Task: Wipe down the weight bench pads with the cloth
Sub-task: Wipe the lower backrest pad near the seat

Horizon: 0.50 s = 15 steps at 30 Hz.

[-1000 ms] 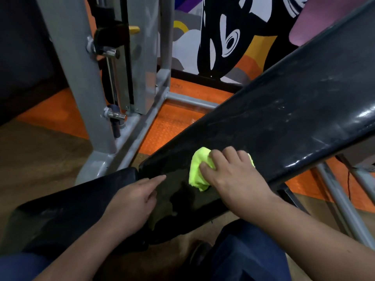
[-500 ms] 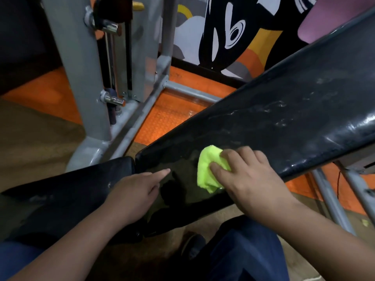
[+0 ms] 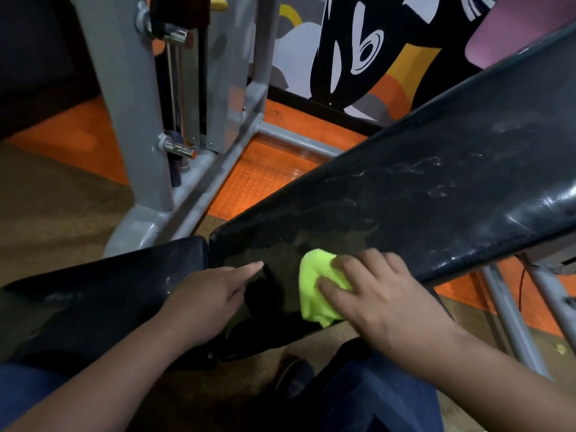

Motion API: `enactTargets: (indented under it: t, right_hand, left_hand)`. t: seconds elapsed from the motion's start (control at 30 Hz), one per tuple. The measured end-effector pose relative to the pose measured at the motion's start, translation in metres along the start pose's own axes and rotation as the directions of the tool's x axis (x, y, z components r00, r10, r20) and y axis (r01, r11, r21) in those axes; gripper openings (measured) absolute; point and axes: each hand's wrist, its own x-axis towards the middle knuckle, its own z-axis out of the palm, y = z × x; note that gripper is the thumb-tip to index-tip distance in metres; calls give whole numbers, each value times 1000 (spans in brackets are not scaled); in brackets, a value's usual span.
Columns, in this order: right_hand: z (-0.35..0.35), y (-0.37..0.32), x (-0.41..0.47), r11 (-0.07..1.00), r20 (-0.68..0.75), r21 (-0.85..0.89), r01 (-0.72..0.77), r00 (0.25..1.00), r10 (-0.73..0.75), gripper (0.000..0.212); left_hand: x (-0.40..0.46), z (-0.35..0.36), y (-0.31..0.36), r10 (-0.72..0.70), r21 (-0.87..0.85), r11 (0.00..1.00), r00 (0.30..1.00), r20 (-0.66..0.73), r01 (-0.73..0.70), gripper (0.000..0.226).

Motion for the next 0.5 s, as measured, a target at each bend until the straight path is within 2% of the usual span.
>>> enactTargets:
  t: [0.1, 0.23, 0.37, 0.5]
  right_hand:
    - [1, 3, 10, 997, 4, -23, -73, 997, 73, 45]
    - [2, 0, 2, 1000, 27, -17, 10, 1000, -9, 44]
    - [0, 5, 18, 994, 27, -22, -108, 994, 109, 50]
    - [3, -2, 16, 999, 34, -26, -19, 999, 20, 45]
  left_hand:
    - [3, 1, -2, 1, -19, 1000, 1000, -5, -1, 51]
    - [0, 0, -4, -1, -7, 1000, 1000, 18, 1, 51]
    - [1, 0, -8, -16, -31, 999, 1000, -13, 16, 50]
    - [0, 2, -10, -19, -9, 1000, 1000, 8, 19, 52]
